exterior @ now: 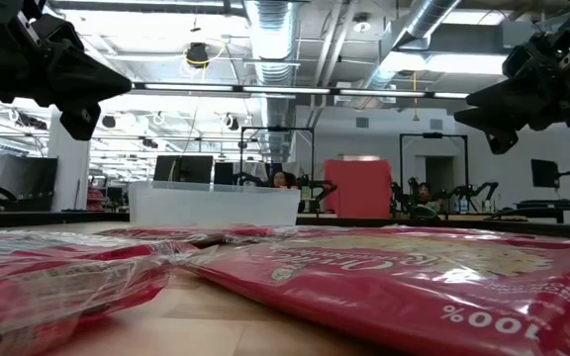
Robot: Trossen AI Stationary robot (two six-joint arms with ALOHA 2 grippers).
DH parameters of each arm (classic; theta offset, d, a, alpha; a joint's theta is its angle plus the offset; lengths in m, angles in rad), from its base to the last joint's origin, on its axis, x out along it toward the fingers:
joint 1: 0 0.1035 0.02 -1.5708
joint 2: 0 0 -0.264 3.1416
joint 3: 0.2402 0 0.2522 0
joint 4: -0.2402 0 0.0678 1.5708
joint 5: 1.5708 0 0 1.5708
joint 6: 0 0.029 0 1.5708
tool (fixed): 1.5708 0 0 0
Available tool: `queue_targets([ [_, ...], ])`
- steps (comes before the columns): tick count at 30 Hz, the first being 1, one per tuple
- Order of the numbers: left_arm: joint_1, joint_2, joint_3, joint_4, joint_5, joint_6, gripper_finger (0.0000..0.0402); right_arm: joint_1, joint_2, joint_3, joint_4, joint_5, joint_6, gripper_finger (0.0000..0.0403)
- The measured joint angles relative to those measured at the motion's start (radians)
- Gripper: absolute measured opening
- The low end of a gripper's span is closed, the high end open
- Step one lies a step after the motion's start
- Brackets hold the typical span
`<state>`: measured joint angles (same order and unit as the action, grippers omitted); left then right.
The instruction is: Sort popcorn bags into baskets
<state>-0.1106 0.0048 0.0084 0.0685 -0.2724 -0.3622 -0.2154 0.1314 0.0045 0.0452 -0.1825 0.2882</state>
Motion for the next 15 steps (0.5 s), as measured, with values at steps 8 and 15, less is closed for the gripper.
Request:
queue_targets([
  [8, 0.000, 0.000, 0.001, 0.006, -0.066, -0.074, 0.0000, 0.000, 0.000, 0.000, 0.000, 0.000, 0.000, 0.0186],
  [15, 0.000, 0.000, 0.002, 0.010, -0.139, -0.348, 0.0000, 0.000, 0.000, 0.000, 0.000, 0.000, 0.000, 0.0178],
])
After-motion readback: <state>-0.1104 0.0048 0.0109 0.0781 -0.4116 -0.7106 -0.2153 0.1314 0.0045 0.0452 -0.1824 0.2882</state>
